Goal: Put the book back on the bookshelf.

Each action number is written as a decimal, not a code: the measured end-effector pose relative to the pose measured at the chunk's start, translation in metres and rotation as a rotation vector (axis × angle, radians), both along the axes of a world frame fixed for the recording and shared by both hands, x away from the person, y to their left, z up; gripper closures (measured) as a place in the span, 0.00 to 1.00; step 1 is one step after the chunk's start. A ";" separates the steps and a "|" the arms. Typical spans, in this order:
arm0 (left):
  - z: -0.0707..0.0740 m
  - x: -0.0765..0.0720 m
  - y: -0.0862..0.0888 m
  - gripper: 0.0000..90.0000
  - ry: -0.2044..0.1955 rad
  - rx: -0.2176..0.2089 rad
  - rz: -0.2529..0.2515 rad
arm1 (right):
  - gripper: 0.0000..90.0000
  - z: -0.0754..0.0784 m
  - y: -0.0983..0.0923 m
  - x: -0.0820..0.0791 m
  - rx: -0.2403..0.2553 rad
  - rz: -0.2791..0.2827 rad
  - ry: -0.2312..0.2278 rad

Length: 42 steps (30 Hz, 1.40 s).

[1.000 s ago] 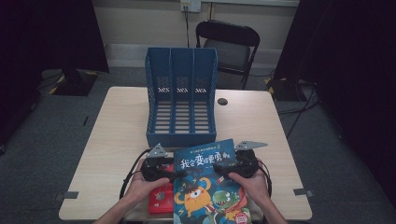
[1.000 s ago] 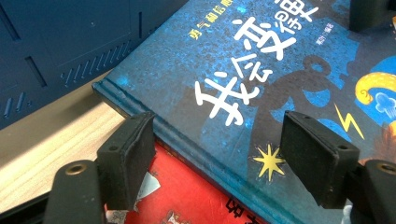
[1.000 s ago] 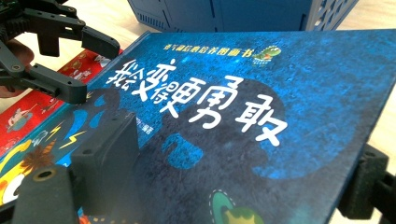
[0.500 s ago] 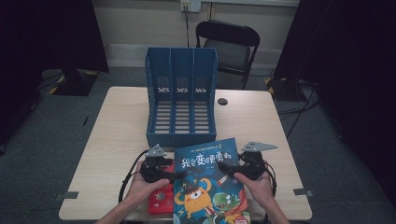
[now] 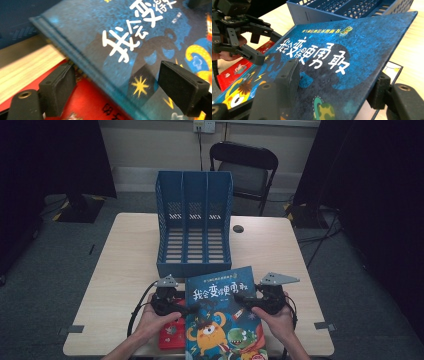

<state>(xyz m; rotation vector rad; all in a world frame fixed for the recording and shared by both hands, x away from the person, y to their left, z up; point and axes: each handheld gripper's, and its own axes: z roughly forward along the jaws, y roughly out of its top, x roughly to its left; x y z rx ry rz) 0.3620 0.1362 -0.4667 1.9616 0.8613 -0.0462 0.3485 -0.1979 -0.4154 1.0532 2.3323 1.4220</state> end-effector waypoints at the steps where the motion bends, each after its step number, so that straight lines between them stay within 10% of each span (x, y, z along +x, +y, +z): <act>1: 0.000 0.000 0.000 0.13 0.009 -0.006 -0.003 | 0.43 0.000 0.000 -0.001 0.000 0.003 -0.006; 15: 0.001 0.003 0.005 0.20 0.042 -0.016 -0.008 | 0.42 -0.001 0.006 0.006 -0.003 -0.036 0.058; 19: 0.004 0.004 0.011 0.34 0.056 -0.111 -0.016 | 0.41 -0.004 0.006 0.010 0.017 -0.034 0.093; 42: 0.044 0.002 0.017 0.50 -0.009 -0.126 -0.021 | 0.38 0.016 0.006 0.005 0.072 -0.073 0.040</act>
